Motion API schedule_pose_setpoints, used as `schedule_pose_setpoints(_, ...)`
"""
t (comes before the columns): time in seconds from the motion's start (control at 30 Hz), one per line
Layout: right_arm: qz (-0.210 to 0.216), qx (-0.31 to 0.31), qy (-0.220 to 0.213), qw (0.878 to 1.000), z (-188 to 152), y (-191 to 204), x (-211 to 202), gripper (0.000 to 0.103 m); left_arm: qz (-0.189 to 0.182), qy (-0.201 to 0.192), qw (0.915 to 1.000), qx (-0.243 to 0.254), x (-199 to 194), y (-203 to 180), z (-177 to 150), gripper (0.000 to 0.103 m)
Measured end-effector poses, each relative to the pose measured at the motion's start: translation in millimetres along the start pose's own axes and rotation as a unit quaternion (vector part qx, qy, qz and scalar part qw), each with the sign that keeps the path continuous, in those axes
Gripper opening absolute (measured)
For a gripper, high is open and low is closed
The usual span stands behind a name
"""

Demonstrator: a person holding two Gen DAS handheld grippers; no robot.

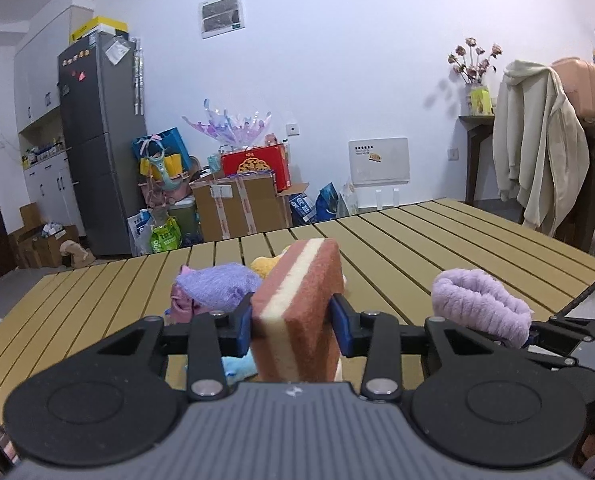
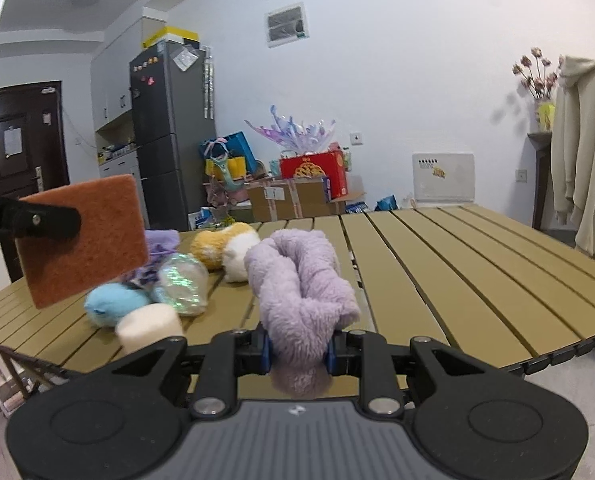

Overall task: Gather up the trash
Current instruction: 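Carry the sponge and sock down toward the black bin with both tools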

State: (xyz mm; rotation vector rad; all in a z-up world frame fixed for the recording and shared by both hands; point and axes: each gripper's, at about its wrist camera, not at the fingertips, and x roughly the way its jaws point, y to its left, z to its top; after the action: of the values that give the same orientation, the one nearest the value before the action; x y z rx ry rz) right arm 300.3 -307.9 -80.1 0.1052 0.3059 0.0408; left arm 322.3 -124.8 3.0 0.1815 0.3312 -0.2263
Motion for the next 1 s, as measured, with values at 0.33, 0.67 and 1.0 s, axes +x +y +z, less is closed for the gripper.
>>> schedule_pose_setpoints(0.33,0.003,-0.019,0.001,1.0,-9.8,14.6,-63.6,0.023,0.011,-0.003,0.9998,-0.017,-58.6,6.9,-10.8,0.039)
schedule_pose_setpoints(0.67,0.006,-0.035,0.024,0.999,-23.9,30.3,-118.3,0.023,0.026,0.01,0.9992,-0.029,-114.2,20.7,-38.8,0.039)
schedule_pose_setpoints(1.0,0.011,-0.066,0.062,0.996,-44.5,63.1,-147.9,0.023,0.05,0.04,0.9972,-0.038,-147.0,42.0,-75.1,0.039)
